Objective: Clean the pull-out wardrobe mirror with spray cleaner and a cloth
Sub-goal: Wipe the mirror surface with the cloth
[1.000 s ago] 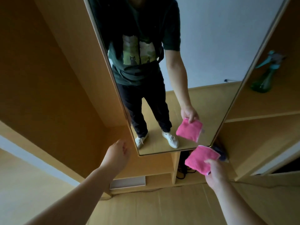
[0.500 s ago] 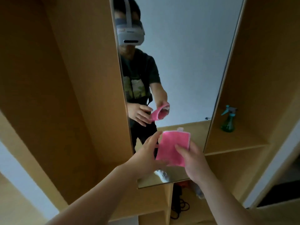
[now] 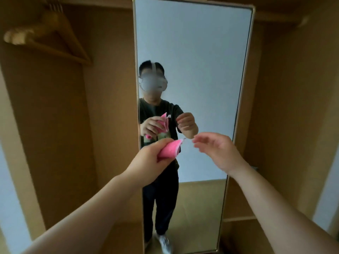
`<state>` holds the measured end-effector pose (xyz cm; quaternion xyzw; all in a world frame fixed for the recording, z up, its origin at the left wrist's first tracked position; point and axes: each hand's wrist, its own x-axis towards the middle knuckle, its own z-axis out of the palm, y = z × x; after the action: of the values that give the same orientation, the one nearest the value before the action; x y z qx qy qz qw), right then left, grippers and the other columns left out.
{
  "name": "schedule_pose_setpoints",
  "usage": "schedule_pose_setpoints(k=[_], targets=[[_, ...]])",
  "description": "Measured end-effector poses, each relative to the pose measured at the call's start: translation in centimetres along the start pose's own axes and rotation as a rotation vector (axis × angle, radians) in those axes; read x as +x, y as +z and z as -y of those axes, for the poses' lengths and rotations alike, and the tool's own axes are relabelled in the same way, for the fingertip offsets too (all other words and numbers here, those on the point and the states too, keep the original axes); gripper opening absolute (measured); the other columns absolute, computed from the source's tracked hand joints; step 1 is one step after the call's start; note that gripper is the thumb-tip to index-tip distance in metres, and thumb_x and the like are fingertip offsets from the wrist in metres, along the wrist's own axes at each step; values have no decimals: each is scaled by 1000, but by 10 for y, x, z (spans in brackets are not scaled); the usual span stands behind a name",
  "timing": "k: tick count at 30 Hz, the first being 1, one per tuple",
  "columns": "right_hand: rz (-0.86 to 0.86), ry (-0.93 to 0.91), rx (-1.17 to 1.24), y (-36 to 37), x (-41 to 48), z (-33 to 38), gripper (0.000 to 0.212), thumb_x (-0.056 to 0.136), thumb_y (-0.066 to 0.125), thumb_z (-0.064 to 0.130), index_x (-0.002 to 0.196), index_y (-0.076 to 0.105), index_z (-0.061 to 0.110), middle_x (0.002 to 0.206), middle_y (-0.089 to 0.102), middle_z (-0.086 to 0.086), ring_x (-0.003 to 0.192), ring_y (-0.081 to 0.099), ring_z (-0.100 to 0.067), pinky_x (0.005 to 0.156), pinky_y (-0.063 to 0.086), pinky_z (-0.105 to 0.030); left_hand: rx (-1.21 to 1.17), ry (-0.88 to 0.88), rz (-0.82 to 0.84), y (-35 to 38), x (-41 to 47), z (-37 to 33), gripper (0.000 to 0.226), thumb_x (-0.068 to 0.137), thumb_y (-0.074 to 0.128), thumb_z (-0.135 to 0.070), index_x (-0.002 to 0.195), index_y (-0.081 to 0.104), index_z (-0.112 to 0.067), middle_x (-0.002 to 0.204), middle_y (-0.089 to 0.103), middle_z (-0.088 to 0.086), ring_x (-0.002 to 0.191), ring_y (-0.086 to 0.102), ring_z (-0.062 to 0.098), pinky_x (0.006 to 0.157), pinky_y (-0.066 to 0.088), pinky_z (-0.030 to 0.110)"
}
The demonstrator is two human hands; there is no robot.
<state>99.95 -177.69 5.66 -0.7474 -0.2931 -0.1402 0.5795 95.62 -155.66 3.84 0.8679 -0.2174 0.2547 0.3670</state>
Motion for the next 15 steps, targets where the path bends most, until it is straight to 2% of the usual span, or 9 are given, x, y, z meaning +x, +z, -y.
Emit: schedule_pose_setpoints(k=[2,4,6,7,11,13,15], targets=[[-202,-15,-124,-26,21,-14,15,92,61,13,97,70,24,96,71,9,90,64,-3,82,49,-25,33,2,-35,-11,5,-5,43,90,66,-18,128,55,-34,93,64,-23,81,62,-3,68,49,12],[-455,-38,-294,-51,36,-29,23,95,53,17,115,63,18,114,64,2,102,59,-8,89,47,-23,61,-10,-72,-19,7,-10,43,89,68,-17,127,57,-32,92,65,-20,80,62,-2,65,51,14],[-630,-73,-426,-73,48,-44,36,96,49,22,131,53,16,131,55,-4,118,53,-17,99,45,-34,106,-26,-100,-27,7,-10,41,88,69,-18,126,58,-31,91,65,-19,78,61,-4,63,51,14],[-660,-45,-445,-83,55,-50,41,97,47,26,137,47,17,139,50,-5,126,48,-21,104,43,-39,121,-34,-113,-30,7,-11,41,88,69,-18,126,59,-30,90,64,-20,77,61,-6,62,49,12],[-558,193,-333,-98,76,-61,55,101,40,34,151,26,17,156,31,-8,142,32,-28,113,31,-45,141,-61,-143,-38,4,-11,41,88,69,-16,125,59,-28,90,65,-19,76,60,-8,61,46,9],[-487,237,-295,-95,81,-61,55,102,35,37,152,22,17,158,27,-9,143,29,-29,113,28,-45,149,-70,-150,-41,3,-13,41,88,70,-17,125,59,-29,91,65,-20,76,60,-7,60,46,9],[-432,268,-254,-90,84,-59,53,103,33,36,151,24,15,155,31,-12,140,34,-30,109,32,-43,150,-64,-148,-43,4,-14,40,88,70,-17,125,59,-28,90,65,-18,76,61,-5,60,47,10]])
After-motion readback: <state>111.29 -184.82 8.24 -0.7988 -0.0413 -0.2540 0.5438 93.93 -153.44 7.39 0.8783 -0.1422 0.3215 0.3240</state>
